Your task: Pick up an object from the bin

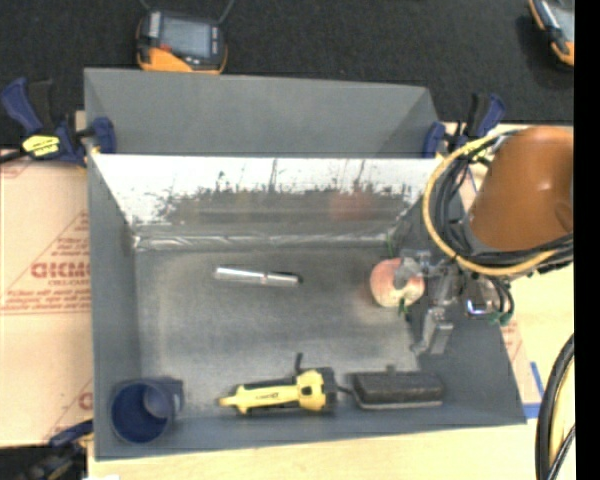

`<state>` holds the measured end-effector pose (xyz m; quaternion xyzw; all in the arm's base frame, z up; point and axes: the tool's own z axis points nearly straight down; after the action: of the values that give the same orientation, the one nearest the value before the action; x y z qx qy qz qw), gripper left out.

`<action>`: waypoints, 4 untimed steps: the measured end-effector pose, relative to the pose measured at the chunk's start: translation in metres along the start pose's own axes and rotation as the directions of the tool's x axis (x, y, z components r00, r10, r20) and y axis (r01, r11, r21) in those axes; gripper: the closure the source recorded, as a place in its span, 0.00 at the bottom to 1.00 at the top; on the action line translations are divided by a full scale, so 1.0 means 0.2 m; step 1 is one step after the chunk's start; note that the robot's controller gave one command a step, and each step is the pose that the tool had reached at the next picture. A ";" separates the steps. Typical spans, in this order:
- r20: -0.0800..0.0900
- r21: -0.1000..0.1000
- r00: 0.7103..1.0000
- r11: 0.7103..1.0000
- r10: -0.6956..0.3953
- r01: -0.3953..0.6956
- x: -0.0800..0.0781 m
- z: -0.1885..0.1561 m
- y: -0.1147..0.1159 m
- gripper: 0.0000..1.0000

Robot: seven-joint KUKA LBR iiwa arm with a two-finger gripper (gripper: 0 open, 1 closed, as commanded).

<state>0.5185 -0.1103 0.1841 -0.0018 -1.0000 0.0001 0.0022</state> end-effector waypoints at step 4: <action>0.049 0.003 0.979 0.981 -0.196 0.196 -0.54 0.40 -0.15 0.00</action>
Offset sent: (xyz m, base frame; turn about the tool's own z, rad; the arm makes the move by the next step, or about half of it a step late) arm 0.0709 -0.0285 -0.1141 -0.1021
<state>0.6263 -0.1412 0.1032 0.0969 -0.9950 -0.0011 -0.0225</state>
